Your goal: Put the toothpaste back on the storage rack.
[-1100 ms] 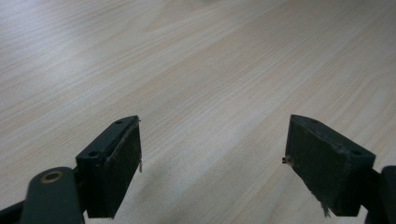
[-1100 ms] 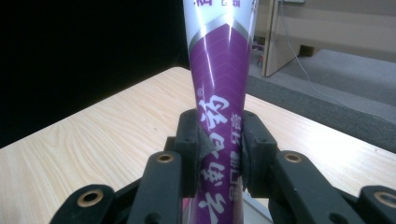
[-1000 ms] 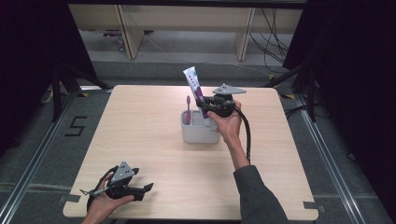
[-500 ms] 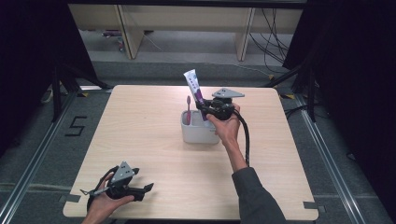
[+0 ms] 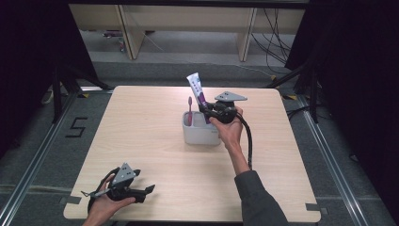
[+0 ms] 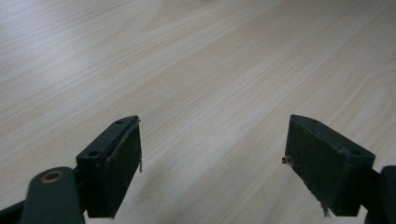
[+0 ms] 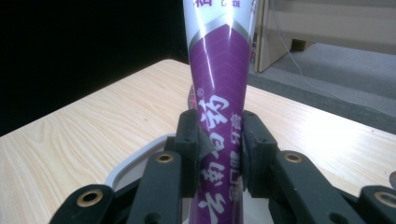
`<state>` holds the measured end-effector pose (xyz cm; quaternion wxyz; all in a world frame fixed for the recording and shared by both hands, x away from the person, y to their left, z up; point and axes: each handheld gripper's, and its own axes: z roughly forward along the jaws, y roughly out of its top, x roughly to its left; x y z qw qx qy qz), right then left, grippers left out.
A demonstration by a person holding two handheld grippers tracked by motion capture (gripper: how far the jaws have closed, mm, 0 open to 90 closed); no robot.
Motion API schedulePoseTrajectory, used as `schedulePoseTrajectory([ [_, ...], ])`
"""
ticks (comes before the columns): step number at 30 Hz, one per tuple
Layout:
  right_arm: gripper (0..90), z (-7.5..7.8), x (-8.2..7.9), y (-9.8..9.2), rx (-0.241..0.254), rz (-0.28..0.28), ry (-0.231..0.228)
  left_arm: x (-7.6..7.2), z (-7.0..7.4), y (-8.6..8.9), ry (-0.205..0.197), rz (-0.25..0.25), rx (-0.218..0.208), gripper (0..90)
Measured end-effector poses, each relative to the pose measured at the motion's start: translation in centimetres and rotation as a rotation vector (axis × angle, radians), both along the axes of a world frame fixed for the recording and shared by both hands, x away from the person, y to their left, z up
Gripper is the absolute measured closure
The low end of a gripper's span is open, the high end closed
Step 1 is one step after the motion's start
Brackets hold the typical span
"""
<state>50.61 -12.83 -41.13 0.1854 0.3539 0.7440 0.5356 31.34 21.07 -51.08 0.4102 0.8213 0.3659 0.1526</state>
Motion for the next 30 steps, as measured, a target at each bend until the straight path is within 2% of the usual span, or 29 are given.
schedulePoseTrajectory([
  [1, 72.3, -0.1, 0.0, -0.1, -0.011, -0.002, -0.015, 0.0, 0.0, 0.1, -0.006, -0.002, 0.016, 18.3],
  [2, 72.3, -0.3, -0.1, -0.1, 0.003, 0.003, 0.003, 0.0, -0.1, 0.0, -0.004, 0.004, 0.004, 18.3],
  [4, 72.2, -0.3, -0.2, -0.1, 0.003, -0.007, 0.004, 0.0, 0.0, 0.0, -0.006, 0.003, -0.003, 18.3],
  [5, 72.2, -0.5, 0.0, -0.3, -0.009, 0.0, -0.021, 0.0, 0.0, 0.0, -0.004, 0.001, -0.001, 18.3],
  [6, 72.2, -0.5, -0.2, -0.3, 0.006, 0.001, 0.019, 0.0, 0.0, 0.0, -0.002, 0.004, 0.002, 18.4],
  [8, 72.2, -0.8, -0.1, -0.4, -0.004, 0.002, 0.017, 0.0, 0.0, 0.0, -0.006, 0.001, 0.015, 18.4],
  [10, 72.2, -0.9, -0.2, -0.4, -0.004, -0.01, 0.026, 0.0, 0.0, -0.1, -0.005, 0.002, -0.005, 18.4],
  [11, 72.2, -1.1, 0.0, -0.5, -0.018, -0.002, 0.005, 0.0, 0.0, 0.0, 0.001, 0.003, 0.003, 18.4],
  [13, 72.1, -1.2, -0.1, -0.4, -0.01, -0.011, 0.007, -0.1, 0.0, 0.0, 0.001, 0.002, 0.0, 18.4],
  [14, 72.1, -1.4, 0.0, -0.4, -0.023, -0.008, 0.01, 0.0, 0.0, 0.0, -0.006, 0.002, 0.013, 18.4],
  [21, 72.0, -1.6, 0.1, -0.5, -0.049, 0.017, -0.006, -0.1, -0.1, -0.1, 0.002, -0.001, -0.002, 18.4],
  [23, 72.0, -1.7, -0.1, -0.5, -0.042, -0.007, 0.019, -0.1, -0.1, -0.1, 0.002, -0.005, 0.003, 18.4],
  [25, 72.0, -1.7, -0.1, -0.5, -0.051, -0.007, 0.022, 0.0, -0.1, -0.1, -0.002, -0.002, 0.014, 18.4],
  [30, 71.9, -1.8, 0.1, -0.7, -0.074, 0.006, 0.004, -0.1, 0.0, -0.1, 0.002, -0.006, 0.009, 18.4],
])
